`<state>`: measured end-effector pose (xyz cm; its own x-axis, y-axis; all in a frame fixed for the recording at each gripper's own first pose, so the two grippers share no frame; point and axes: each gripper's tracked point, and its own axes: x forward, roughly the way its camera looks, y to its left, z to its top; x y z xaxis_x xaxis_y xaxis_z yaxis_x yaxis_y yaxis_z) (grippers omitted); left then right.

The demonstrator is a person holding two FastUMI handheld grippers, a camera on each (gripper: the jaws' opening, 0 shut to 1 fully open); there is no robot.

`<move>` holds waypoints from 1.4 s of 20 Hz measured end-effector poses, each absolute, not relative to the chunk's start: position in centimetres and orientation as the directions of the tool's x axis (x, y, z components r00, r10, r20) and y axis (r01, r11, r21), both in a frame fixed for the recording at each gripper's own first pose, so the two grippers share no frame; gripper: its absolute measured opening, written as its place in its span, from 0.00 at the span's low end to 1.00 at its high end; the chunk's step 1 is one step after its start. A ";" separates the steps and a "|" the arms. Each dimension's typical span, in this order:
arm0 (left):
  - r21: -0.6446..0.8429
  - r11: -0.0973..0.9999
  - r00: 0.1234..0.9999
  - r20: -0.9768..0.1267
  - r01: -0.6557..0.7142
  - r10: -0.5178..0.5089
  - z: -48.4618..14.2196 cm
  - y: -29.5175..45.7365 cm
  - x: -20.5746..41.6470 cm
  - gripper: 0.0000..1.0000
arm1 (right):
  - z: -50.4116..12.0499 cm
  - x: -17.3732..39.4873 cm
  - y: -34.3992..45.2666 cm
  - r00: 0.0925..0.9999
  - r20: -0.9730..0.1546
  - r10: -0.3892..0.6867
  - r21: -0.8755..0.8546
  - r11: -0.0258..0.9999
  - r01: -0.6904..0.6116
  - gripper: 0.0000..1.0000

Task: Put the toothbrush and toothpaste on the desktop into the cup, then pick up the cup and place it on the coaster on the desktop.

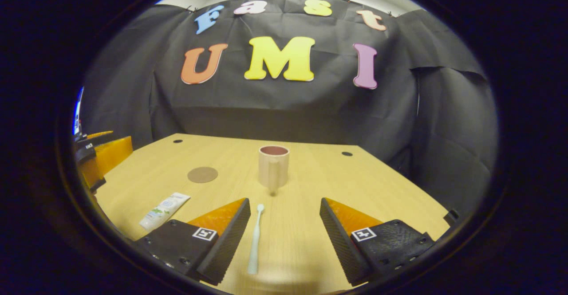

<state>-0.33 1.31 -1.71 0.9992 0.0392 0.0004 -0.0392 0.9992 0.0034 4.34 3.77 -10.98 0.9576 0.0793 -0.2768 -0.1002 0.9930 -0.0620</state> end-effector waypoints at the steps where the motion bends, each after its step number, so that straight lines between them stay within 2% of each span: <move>1: 0.004 0.999 0.999 -0.008 -0.035 0.035 -2.0 1.1 -0.3 0.99 | -12.2 4.9 4.1 0.945 -0.316 0.088 -0.053 0.992 -0.111 0.93; 2: 0.005 0.999 0.999 -0.017 -0.033 0.033 -2.5 1.1 -0.2 0.99 | -13.2 5.5 4.4 0.933 -0.348 0.094 -0.045 0.992 -0.117 0.93; 5: 0.001 1.000 0.998 -0.051 -0.030 0.030 -3.9 1.4 0.1 0.99 | -15.0 6.9 5.1 0.908 -0.407 0.097 -0.043 0.991 -0.125 0.78; 8: -0.015 0.999 0.995 -0.092 -0.037 0.035 -5.1 2.2 0.5 0.99 | -16.6 7.2 6.0 0.879 -0.466 0.100 -0.047 0.989 -0.138 0.75; 10: -0.024 0.999 0.992 -0.116 -0.044 0.041 -5.9 2.6 0.7 0.99 | -17.9 7.2 6.7 0.848 -0.518 0.115 -0.031 0.988 -0.153 0.68; 14: -0.030 0.999 0.987 -0.158 -0.042 0.037 -6.8 2.8 0.9 0.99 | -18.0 7.0 6.7 0.833 -0.542 0.115 -0.016 0.989 -0.147 0.47; 15: -0.027 0.999 0.985 -0.170 -0.043 0.038 -7.1 3.0 0.9 0.99 | -18.2 7.0 6.9 0.828 -0.549 0.115 -0.016 0.989 -0.148 0.34; 22: -0.077 0.997 0.952 -0.304 0.000 -0.024 -9.7 1.3 1.0 0.99 | -18.4 6.9 7.3 0.812 -0.568 0.134 -0.006 0.986 -0.167 0.18; 28: -0.075 0.997 0.917 -0.397 0.002 -0.032 -11.6 0.4 1.0 0.98 | -18.4 6.8 7.2 0.769 -0.622 0.147 0.000 0.982 -0.187 0.15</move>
<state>1.00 0.45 -11.61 0.9172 -0.0320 -0.3971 0.0023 0.9972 -0.0750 6.83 7.25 -18.45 0.7692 0.1465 -0.6219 -0.1874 0.9823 -0.0004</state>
